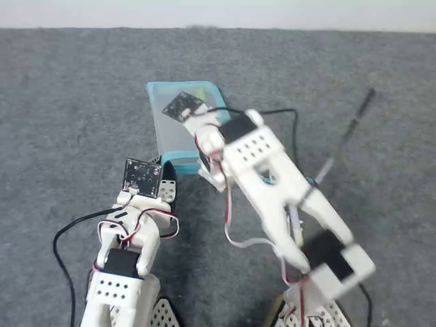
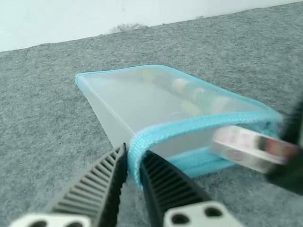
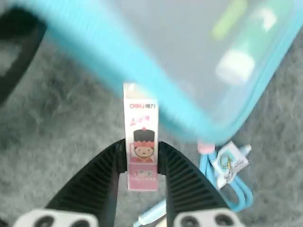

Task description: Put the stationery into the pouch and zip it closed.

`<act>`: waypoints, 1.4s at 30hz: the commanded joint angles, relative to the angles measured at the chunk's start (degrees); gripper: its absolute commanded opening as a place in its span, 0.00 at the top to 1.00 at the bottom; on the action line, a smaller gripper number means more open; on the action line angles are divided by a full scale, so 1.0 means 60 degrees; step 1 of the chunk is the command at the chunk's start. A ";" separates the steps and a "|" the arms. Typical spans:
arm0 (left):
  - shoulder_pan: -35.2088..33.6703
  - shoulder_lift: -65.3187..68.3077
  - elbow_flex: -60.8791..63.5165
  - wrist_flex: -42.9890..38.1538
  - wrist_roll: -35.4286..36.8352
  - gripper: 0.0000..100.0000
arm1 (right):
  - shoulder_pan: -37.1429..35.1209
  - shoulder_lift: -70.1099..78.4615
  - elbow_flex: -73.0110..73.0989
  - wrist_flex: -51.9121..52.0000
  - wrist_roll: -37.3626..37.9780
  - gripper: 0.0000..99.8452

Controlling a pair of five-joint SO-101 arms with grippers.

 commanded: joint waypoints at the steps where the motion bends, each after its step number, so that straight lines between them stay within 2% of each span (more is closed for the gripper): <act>1: 0.0059 -0.0176 -0.0198 -0.0381 -0.0132 0.99 | -0.0051 0.1018 -0.2183 0.0535 -0.0264 0.99; 7: 0.0059 -0.0176 -0.0183 -0.0381 -0.0132 0.99 | -0.0037 0.2689 -0.5495 0.1531 -0.1055 0.98; 13: 0.0059 -0.0176 -0.0168 -0.0381 -0.0132 0.99 | -0.0095 0.3465 -0.7282 0.2366 -0.1128 0.78; 25: -0.0015 -0.0176 -0.0154 -0.0381 -0.0396 0.99 | 0.0154 0.3026 -0.7810 0.3084 -0.0762 0.78; 30: -0.0044 -0.0176 -0.0154 -0.0381 -0.0381 0.99 | 0.0593 0.1341 -0.6198 0.3114 -0.0821 0.78; 34: -0.0044 -0.0176 -0.0154 -0.0381 -0.0381 0.99 | 0.1985 -0.0256 -0.3370 0.3055 -0.0747 0.78; 38: -0.0044 -0.0176 -0.0154 -0.0410 -0.0381 0.99 | 0.3524 -0.1678 -0.0571 0.2381 0.0308 0.78; 42: -0.0044 -0.0176 -0.0154 -0.0410 -0.0381 0.99 | 0.4168 -0.3040 0.2359 0.1604 0.0850 0.78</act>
